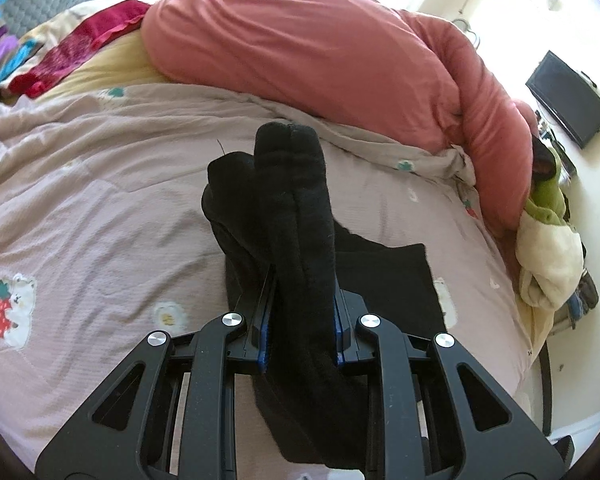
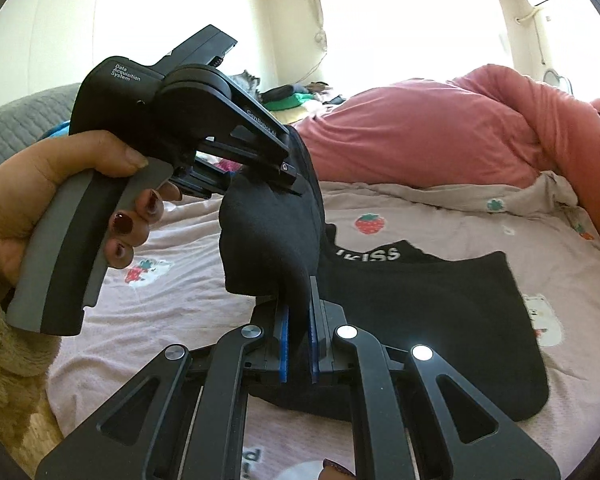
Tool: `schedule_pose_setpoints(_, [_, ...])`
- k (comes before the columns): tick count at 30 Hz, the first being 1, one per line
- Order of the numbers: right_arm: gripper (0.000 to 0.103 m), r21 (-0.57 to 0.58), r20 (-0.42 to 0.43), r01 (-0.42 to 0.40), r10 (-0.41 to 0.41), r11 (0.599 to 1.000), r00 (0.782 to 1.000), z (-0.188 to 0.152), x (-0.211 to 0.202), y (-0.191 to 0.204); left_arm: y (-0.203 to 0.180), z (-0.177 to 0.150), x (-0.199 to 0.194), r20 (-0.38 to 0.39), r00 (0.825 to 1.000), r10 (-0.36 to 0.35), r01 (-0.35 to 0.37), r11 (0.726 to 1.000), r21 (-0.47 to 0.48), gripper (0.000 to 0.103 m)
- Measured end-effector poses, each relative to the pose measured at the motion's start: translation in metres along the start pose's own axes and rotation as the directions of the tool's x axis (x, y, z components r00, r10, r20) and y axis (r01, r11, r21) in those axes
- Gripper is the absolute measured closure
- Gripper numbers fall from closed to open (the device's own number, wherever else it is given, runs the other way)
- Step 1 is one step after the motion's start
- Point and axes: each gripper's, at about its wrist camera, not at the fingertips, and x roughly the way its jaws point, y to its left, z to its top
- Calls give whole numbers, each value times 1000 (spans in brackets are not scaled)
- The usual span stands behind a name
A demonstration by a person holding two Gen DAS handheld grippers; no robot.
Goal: Fold small clothes
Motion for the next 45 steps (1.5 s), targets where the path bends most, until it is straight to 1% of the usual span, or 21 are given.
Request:
schedule_pose_setpoints(8, [97, 57, 26, 25, -26, 998, 999, -4, -21, -32, -43, 1, 18, -28, 1000, -5, 6, 999, 44, 88])
schedule_pose_setpoints(16, [97, 105, 25, 58, -61, 993, 998, -14, -32, -65, -89, -3, 52, -75, 997, 13, -5, 995, 104, 88])
schedule_pose_setpoints(21, [97, 144, 9, 79, -81, 986, 997, -24, -36, -88, -113, -9, 75, -110, 994, 17, -3, 991, 132, 88])
schedule_pose_setpoints(26, [97, 191, -23, 89, -87, 977, 996, -35, -34, -108, -127, -19, 98, -141, 990, 26, -6, 990, 140, 88])
schedule_pose_setpoints(32, [97, 241, -70, 95, -81, 966, 994, -54, -32, -125, -138, -31, 125, -175, 984, 44, -20, 990, 137, 84])
schedule_pose_setpoints(34, [97, 251, -79, 102, -84, 963, 993, -58, -31, -128, -145, -34, 133, -184, 982, 44, -18, 990, 139, 78])
schedule_pose_setpoints(36, [97, 266, -93, 107, -85, 958, 992, -63, -30, -133, -150, -36, 139, -188, 982, 21, 4, 991, 133, 62])
schedule_pose_setpoints(37, [97, 272, -101, 111, -86, 956, 991, -65, -29, -134, -151, -37, 139, -187, 982, -2, 25, 992, 123, 56])
schedule_pose_setpoints(38, [96, 276, -115, 118, -90, 954, 989, -67, -28, -137, -152, -38, 138, -183, 983, -35, 56, 992, 109, 46])
schedule_pose_setpoints(39, [96, 278, -129, 127, -94, 952, 987, -69, -26, -139, -153, -39, 134, -180, 980, -82, 99, 991, 89, 42])
schedule_pose_setpoints(40, [95, 285, -150, 140, -100, 948, 984, -74, -24, -142, -152, -39, 130, -173, 978, -113, 127, 989, 71, 42])
schedule_pose_setpoints(42, [94, 317, -177, 141, -87, 938, 980, -82, -23, -148, -148, -39, 117, -144, 980, -140, 150, 987, 58, 42])
schedule_pose_setpoints(44, [94, 349, -189, 134, -70, 928, 979, -87, -23, -153, -135, -38, 101, -92, 988, -125, 130, 990, 51, 42])
schedule_pose_setpoints(45, [91, 356, -189, 127, -62, 926, 980, -87, -24, -153, -130, -39, 96, -72, 991, -109, 113, 992, 52, 42])
